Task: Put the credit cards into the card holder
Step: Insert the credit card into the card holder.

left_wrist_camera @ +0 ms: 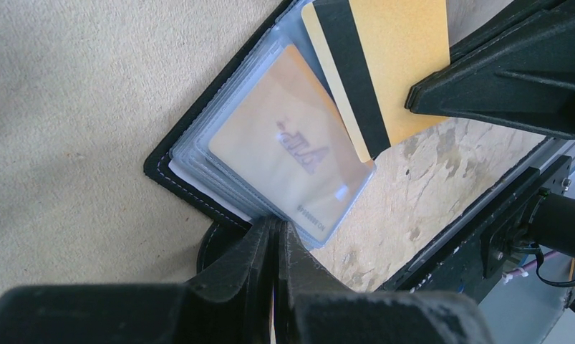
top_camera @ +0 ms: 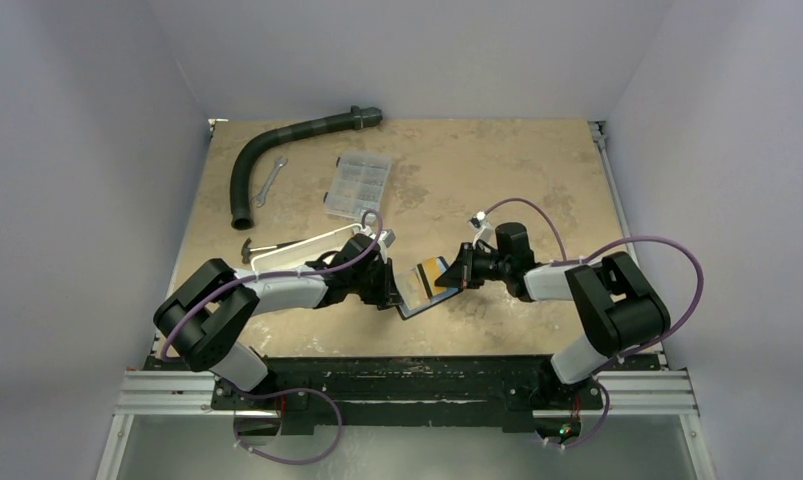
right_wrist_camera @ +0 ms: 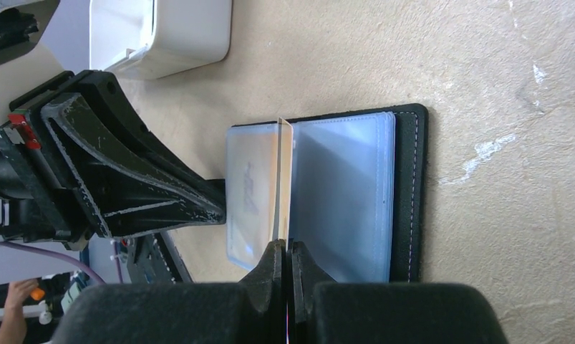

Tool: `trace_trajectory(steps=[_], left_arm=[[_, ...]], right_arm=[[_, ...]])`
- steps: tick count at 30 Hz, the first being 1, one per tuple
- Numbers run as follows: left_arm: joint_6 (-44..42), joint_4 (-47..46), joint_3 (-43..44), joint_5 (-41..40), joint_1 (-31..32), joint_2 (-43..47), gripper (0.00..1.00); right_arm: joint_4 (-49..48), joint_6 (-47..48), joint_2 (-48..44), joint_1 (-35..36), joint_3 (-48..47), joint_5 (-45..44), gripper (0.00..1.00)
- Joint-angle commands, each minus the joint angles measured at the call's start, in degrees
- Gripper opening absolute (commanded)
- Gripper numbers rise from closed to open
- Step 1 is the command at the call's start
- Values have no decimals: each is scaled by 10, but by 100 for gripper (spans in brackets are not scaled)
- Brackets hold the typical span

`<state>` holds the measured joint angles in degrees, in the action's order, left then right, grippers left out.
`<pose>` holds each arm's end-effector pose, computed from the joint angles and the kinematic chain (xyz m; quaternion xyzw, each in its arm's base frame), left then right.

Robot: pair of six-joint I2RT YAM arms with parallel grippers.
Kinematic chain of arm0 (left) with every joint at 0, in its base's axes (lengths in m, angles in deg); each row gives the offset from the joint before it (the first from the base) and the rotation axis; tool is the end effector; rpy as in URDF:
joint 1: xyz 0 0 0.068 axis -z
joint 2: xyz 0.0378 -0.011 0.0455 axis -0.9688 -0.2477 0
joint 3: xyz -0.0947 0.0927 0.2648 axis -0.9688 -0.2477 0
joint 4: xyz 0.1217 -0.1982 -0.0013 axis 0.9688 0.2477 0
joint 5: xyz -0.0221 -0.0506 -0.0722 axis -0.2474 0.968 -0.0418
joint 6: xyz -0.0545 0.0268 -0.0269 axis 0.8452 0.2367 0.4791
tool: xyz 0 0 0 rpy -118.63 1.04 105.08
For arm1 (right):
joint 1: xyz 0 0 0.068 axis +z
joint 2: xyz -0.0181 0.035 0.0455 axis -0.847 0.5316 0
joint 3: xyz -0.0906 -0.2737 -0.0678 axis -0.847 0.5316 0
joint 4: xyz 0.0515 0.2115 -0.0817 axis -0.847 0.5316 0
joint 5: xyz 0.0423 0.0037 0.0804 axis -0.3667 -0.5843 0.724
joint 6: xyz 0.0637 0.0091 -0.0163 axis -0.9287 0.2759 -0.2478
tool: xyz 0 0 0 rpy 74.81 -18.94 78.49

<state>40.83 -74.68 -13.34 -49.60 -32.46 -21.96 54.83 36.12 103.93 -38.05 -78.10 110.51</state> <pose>0.1954 -0.1982 0.1784 0.0432 0.9291 -0.3111 0.1954 0.2350 0.1220 0.1698 -0.0700 0.8488 0.4675 0.2369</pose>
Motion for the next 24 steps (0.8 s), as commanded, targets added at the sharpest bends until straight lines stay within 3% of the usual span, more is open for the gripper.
trace_trajectory(steps=[1, 14, 24], left_arm=[[-23, 53, -18, -41, -3, -8, 0], [-37, 60, -6, -43, -18, -18, 0], [-35, 53, -3, -32, -20, -25, 0]], right_arm=[[-10, 5, 13, 0, -6, 12, 0], [-84, -71, 7, 3, 49, 58, 0], [-149, -152, 28, 8, 80, 34, 0]])
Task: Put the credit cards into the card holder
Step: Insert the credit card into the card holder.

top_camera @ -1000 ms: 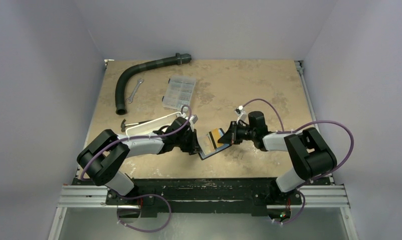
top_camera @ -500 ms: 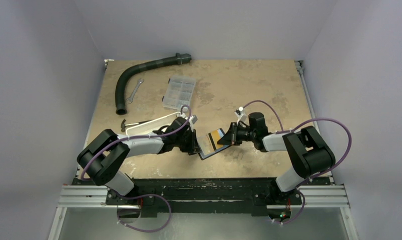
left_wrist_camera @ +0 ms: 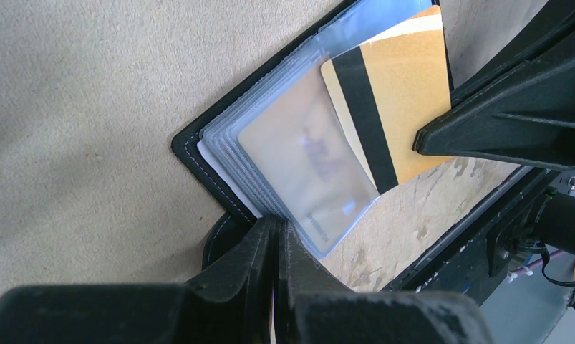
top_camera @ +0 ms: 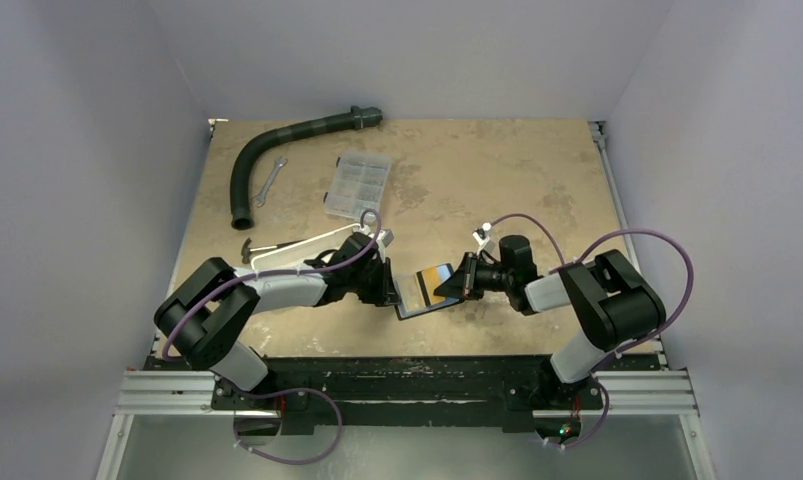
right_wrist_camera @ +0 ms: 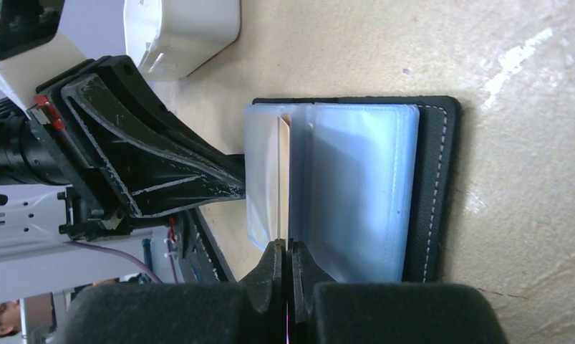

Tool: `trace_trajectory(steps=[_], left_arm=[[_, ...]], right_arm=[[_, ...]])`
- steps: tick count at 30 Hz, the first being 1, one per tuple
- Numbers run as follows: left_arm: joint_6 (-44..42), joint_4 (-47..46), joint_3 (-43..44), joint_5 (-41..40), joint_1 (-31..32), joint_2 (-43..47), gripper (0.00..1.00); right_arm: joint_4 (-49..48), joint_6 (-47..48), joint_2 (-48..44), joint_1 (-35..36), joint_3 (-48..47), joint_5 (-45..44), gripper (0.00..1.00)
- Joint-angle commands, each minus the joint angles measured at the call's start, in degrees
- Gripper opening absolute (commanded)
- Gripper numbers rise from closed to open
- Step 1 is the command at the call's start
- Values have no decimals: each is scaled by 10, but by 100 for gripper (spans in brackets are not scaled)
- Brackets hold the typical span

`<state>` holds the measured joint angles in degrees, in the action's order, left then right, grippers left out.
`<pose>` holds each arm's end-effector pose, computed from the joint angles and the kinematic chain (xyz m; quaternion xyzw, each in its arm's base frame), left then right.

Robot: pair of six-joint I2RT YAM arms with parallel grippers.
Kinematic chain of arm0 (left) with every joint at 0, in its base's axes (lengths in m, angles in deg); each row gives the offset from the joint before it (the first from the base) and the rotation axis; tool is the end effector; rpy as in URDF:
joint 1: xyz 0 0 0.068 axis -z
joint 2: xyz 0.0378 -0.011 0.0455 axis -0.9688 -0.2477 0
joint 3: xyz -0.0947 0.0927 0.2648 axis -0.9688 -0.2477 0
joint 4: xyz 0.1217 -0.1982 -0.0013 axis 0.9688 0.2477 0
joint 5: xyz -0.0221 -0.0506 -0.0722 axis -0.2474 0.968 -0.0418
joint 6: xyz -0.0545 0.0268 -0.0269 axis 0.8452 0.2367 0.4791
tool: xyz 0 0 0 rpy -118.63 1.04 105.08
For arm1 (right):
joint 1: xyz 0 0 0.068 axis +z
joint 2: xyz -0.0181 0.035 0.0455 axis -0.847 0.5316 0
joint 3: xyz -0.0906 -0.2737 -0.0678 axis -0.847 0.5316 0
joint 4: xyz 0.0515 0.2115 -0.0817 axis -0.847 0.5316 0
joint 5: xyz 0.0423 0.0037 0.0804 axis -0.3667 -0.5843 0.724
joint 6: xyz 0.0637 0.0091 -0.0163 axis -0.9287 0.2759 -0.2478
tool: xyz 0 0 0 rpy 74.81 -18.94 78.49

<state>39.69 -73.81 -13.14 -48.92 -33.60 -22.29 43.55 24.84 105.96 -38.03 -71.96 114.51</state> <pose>0.1986 -0.1945 0.1767 0.0444 0.9315 -0.3060 0.1914 0.2218 0.1201 0.1563 -0.0144 0.8338 0.5178 0.1912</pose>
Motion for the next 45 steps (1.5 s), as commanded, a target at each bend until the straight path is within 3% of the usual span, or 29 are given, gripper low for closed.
trace_trajectory(steps=[1, 9, 14, 22, 45], left_arm=[[-22, 42, -7, -37, -8, -22, 0], [-17, 32, -15, -30, -8, -22, 0], [-18, 31, -16, -29, -8, -21, 0], [-19, 31, -15, -23, -8, -25, 0], [-35, 36, 10, -20, -8, -43, 0]], right_arm=[[-40, -49, 7, 10, 22, -16, 0], [-86, -125, -9, 13, 66, -75, 0], [-65, -125, -30, 14, 67, -92, 0], [-17, -85, -20, 19, 37, -56, 0], [-59, -53, 80, 23, 3, 46, 0]])
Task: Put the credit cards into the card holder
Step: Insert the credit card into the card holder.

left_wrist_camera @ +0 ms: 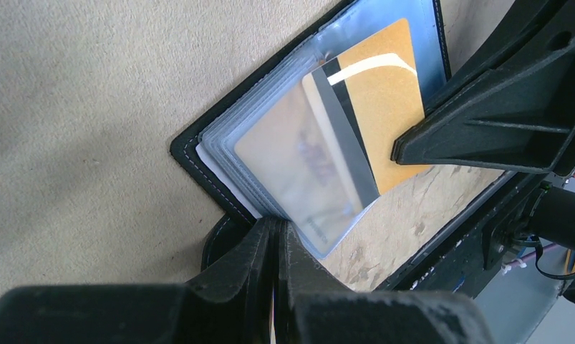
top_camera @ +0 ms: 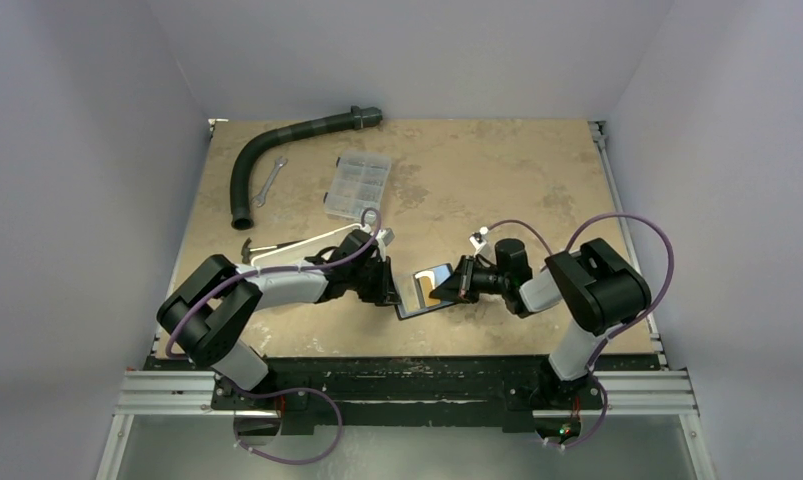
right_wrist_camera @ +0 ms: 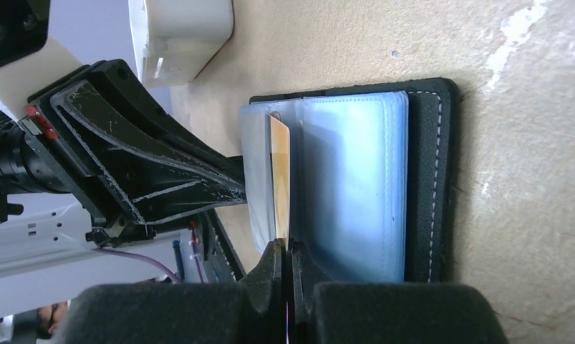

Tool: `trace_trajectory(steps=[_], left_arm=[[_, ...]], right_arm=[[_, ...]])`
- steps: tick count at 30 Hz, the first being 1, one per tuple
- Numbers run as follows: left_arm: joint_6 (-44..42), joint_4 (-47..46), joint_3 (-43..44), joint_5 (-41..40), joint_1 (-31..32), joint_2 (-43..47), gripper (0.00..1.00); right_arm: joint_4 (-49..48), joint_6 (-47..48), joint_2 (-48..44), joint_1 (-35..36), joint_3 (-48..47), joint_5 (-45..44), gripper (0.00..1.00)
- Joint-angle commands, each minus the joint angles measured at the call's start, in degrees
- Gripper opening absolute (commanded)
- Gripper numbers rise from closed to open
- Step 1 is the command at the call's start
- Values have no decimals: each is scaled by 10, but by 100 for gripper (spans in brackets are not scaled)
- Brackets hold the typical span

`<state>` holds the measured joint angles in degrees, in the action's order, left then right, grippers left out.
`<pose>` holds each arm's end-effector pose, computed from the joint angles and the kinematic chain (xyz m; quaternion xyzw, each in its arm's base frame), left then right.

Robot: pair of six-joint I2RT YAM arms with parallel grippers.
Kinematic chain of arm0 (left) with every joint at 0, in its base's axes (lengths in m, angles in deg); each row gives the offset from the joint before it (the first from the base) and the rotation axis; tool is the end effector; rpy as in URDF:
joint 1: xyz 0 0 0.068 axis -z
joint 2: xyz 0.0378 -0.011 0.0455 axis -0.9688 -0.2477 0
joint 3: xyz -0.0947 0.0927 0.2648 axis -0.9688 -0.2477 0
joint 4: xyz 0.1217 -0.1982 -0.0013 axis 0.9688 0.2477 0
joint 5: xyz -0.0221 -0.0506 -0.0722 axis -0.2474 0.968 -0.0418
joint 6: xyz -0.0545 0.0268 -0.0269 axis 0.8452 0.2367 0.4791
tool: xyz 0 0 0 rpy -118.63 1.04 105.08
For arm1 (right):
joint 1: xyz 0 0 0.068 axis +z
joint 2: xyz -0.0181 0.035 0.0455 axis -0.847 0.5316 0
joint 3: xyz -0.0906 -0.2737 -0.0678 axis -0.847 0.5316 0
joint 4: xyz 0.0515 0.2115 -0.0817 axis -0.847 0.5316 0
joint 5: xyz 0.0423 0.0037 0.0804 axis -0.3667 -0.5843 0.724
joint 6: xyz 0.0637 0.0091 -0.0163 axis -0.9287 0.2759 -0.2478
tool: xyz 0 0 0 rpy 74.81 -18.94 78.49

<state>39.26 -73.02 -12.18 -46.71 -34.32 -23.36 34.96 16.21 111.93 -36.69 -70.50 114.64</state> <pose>0.2022 -0.1956 0.1754 0.0478 0.9322 -0.3125 0.1763 0.2247 0.1276 0.1407 0.0336 0.8294 0.5364 0.1524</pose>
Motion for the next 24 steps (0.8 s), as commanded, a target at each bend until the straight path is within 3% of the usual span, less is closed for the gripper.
trace_trajectory(steps=[1, 10, 19, 24], left_arm=[[-31, 29, 2, -41, -1, -34, 0], [-48, 39, 6, -50, -1, -36, 0], [-43, 27, 0, -46, -1, -35, 0], [-43, 28, -5, -47, -1, -29, 0]], right_arm=[[30, 36, 26, 10, -16, 48, 0], [101, 94, 53, 9, -59, 73, 0], [-7, 22, 84, 32, -49, 74, 0], [72, 75, 50, 30, -56, 46, 17]])
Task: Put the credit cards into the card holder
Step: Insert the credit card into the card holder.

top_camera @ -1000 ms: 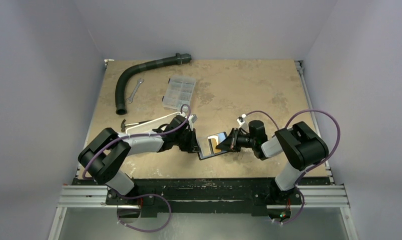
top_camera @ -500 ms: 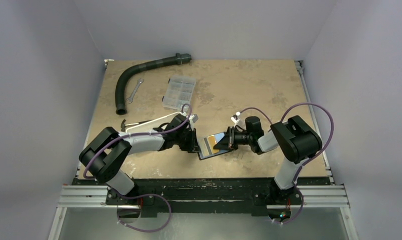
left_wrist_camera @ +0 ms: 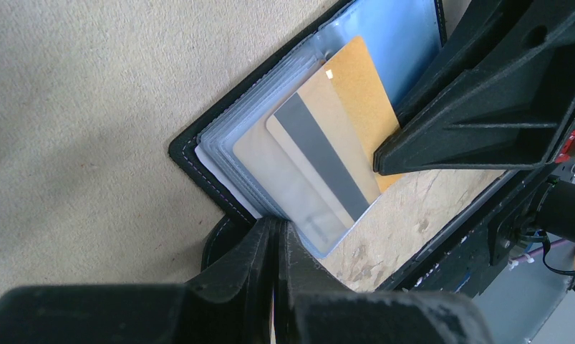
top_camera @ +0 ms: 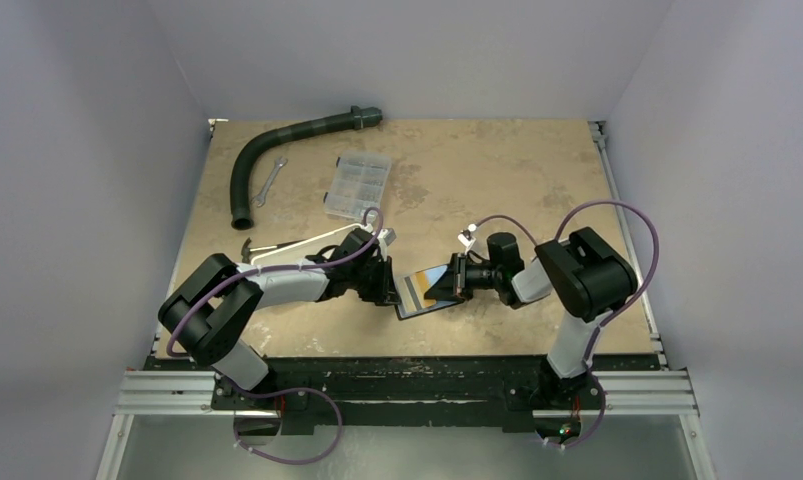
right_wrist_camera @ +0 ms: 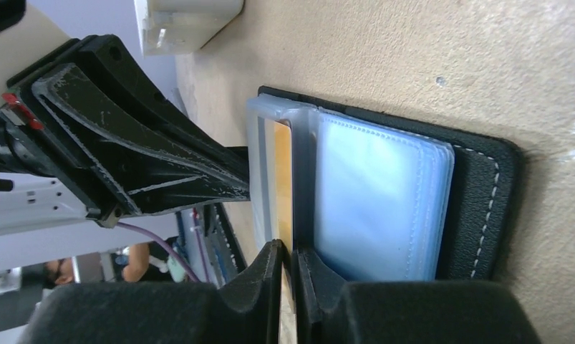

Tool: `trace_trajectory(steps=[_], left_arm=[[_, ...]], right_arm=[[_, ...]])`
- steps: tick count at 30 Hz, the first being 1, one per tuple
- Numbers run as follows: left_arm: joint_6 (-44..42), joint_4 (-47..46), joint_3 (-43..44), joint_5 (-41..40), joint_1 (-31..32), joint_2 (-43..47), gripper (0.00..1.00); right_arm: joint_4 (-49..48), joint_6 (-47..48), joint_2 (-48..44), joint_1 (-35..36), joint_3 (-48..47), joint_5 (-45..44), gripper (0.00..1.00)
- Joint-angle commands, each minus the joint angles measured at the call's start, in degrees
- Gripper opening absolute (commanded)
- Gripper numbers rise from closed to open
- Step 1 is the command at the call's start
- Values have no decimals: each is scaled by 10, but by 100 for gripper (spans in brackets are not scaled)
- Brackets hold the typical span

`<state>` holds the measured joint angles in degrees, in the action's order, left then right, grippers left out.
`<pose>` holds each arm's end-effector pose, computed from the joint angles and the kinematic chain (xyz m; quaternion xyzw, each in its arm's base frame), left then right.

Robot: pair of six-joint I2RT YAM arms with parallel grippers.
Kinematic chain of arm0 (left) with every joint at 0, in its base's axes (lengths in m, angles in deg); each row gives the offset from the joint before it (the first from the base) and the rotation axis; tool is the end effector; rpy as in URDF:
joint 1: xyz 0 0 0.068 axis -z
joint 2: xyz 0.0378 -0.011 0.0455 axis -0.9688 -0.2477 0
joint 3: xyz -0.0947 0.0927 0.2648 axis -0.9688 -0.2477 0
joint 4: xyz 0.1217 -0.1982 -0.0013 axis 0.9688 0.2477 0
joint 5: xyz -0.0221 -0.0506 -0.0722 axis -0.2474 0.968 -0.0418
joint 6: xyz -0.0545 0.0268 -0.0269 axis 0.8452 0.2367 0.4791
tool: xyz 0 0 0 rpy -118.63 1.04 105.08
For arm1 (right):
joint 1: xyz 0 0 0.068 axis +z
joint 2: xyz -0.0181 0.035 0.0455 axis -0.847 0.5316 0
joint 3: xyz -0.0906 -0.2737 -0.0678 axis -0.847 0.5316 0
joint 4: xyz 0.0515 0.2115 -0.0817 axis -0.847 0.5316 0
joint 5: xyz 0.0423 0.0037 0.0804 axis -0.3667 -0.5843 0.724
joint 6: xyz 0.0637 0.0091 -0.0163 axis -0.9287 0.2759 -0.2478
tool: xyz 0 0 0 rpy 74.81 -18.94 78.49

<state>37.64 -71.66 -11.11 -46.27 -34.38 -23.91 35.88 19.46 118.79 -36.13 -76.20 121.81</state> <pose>0.2040 -0.1973 0.1760 0.0609 0.9334 -0.3083 0.1730 0.2436 0.1425 0.1312 -0.0171 0.8199 0.5612 0.1121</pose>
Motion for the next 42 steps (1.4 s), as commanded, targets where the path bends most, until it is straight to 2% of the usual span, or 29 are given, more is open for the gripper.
trace_trajectory(steps=[1, 10, 19, 22, 25, 34, 42], left_arm=[[-27, 16, -17, -52, 0, -22, 0], [-27, 16, -24, -55, 0, -14, 0], [-26, 14, -24, -53, 0, -11, 0], [-27, 14, -24, -51, 0, -13, 0], [-28, 14, -23, -49, 0, -13, 0], [-22, 9, -26, -45, 0, -14, 0], [-21, 9, -25, -43, 0, -15, 0]], right_arm=[[78, 53, -27, 25, 0, -34, 19], [248, 141, -109, 24, -36, -123, 37], [282, 155, -129, 21, -55, -151, 40], [276, 154, -124, 21, -60, -150, 37], [280, 163, -122, 21, -67, -163, 25], [261, 164, -102, 33, -77, -145, 9], [210, 116, -92, 73, -62, -128, 5]])
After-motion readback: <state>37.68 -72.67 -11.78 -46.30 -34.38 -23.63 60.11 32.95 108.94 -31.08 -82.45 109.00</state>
